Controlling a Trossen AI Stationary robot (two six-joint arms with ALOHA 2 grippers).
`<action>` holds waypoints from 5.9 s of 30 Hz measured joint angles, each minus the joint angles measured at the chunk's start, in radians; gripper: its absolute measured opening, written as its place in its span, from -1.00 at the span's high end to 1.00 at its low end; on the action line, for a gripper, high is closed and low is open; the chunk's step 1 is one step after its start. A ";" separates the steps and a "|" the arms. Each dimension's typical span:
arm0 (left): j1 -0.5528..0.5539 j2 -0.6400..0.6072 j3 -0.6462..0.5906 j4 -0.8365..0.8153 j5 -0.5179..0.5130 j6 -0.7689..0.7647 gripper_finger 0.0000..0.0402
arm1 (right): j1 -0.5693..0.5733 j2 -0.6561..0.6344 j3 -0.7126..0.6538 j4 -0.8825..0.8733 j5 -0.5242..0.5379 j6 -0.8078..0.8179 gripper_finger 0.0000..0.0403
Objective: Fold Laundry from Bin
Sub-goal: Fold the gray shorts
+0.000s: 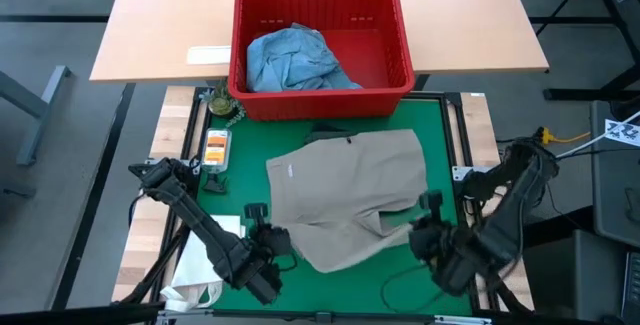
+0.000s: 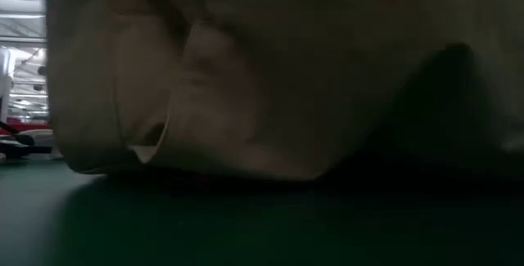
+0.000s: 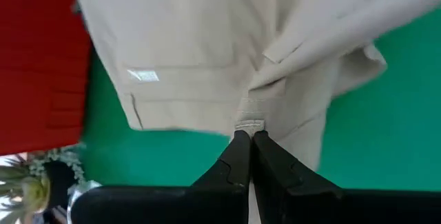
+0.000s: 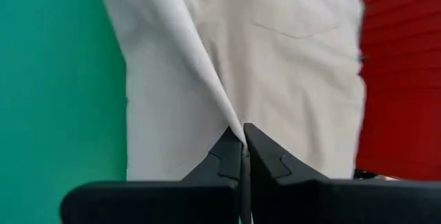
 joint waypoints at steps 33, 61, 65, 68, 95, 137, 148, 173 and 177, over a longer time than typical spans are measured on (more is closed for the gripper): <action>0.488 -0.141 -0.436 0.067 -0.258 0.197 1.00 | -1.005 -0.231 -0.312 0.018 0.064 -0.516 0.98; 0.749 -0.141 -0.489 0.290 -0.191 0.400 0.74 | -1.150 -0.232 -0.454 0.229 0.097 -0.777 0.97; 0.759 -0.141 -0.489 0.300 -0.192 0.400 0.62 | -1.150 -0.232 -0.454 0.233 0.111 -0.778 0.94; 0.766 -0.141 -0.489 0.308 -0.170 0.400 0.52 | -1.150 -0.232 -0.454 0.233 0.124 -0.778 0.79; 0.626 -0.287 -0.488 0.350 -0.089 0.340 0.47 | -1.147 -0.232 -0.454 0.141 -0.153 -0.766 0.11; 0.678 -0.095 -0.467 0.856 -0.004 0.611 0.83 | -0.531 -0.208 -0.793 0.745 -0.054 -0.415 0.11; 0.606 -0.096 -0.339 0.797 -0.011 0.611 0.85 | -0.496 -0.208 -0.601 0.528 -0.189 -0.438 0.11; 0.505 -0.097 -0.315 0.808 0.030 0.689 0.48 | -0.100 -0.208 -0.598 0.527 -0.264 -0.377 0.11; 0.499 -0.097 -0.315 0.808 0.029 0.688 0.28 | -0.100 -0.208 -0.598 0.524 -0.249 -0.373 0.11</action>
